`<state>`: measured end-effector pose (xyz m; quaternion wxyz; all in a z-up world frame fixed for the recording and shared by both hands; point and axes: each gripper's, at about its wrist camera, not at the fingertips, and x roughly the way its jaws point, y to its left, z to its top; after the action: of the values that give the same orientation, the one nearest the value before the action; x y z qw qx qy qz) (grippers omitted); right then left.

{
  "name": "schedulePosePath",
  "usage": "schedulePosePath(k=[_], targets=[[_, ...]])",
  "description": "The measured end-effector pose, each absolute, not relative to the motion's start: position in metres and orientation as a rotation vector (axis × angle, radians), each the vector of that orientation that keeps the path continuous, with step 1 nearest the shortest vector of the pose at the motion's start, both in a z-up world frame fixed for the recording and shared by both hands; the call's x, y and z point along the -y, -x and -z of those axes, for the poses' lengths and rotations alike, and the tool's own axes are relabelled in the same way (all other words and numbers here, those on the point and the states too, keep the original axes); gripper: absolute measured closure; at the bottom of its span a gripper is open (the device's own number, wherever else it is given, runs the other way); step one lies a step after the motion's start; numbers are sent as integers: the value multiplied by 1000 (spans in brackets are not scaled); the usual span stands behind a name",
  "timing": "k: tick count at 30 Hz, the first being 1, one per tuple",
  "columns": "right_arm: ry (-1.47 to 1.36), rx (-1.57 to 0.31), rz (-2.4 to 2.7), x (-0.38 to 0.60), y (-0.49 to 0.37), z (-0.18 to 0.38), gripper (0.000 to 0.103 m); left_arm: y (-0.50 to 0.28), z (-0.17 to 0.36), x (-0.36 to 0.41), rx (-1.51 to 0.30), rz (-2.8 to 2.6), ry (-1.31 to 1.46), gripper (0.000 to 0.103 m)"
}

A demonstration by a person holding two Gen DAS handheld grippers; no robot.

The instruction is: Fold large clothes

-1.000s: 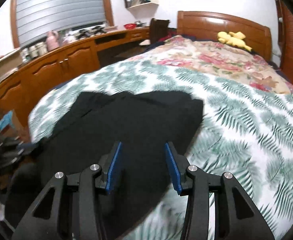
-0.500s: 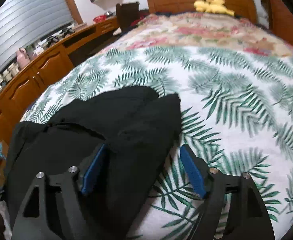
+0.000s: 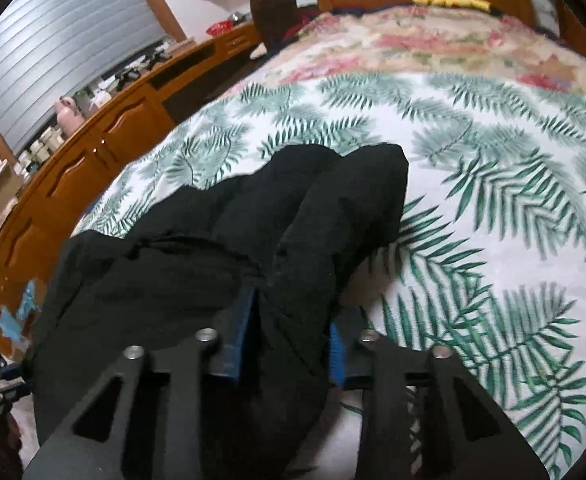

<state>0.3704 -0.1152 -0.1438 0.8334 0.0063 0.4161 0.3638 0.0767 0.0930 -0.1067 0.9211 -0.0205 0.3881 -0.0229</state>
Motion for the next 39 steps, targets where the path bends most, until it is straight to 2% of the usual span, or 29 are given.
schedulePosePath(k=[4,17,20,30,37,39], targets=[[-12,-855,-721,135,-359,131,80,-77,111,-90,-813,60,35,69],[-15,-884,-646,172,-353,139,77,-115,146,-90,-872,68,67,67],[-11,-883,-642,172,-353,140,75,-119,152,-92,-878,74,88,67],[-49,-913,-619,169,-367,156,53,-125,155,-89,-868,77,102,66],[-98,-908,-616,169,-367,158,51,-126,155,-89,-858,92,135,67],[-97,-888,-620,168,-365,155,54,-123,154,-86,-853,102,120,74]])
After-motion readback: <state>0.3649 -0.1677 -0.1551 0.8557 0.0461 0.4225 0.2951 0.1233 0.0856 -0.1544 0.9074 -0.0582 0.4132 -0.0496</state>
